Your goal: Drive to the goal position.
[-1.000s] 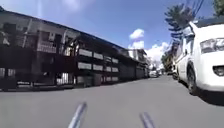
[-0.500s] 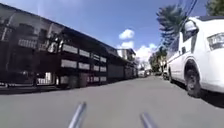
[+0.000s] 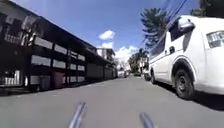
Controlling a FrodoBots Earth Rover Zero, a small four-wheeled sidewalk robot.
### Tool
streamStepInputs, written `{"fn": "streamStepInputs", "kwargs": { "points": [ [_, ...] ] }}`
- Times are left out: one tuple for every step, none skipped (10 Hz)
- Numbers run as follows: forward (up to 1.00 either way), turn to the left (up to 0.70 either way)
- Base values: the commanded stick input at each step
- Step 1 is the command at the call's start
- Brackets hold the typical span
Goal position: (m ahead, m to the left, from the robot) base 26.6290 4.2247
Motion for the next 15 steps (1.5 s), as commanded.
{"fn": "streamStepInputs", "kwargs": {
  "points": [
    [1.0,0.04],
    [1.0,0.0],
    [1.0,0.0],
    [1.0,0.02],
    [1.0,0.0],
    [1.0,-0.28],
    [1.0,-0.4],
    [1.0,-0.4],
    [1.0,-0.4],
    [1.0,-0.4],
    [1.0,-0.36],
    [1.0,0.0],
    [1.0,0.02],
    [1.0,0.0],
    [1.0,0.0]
  ]
}}
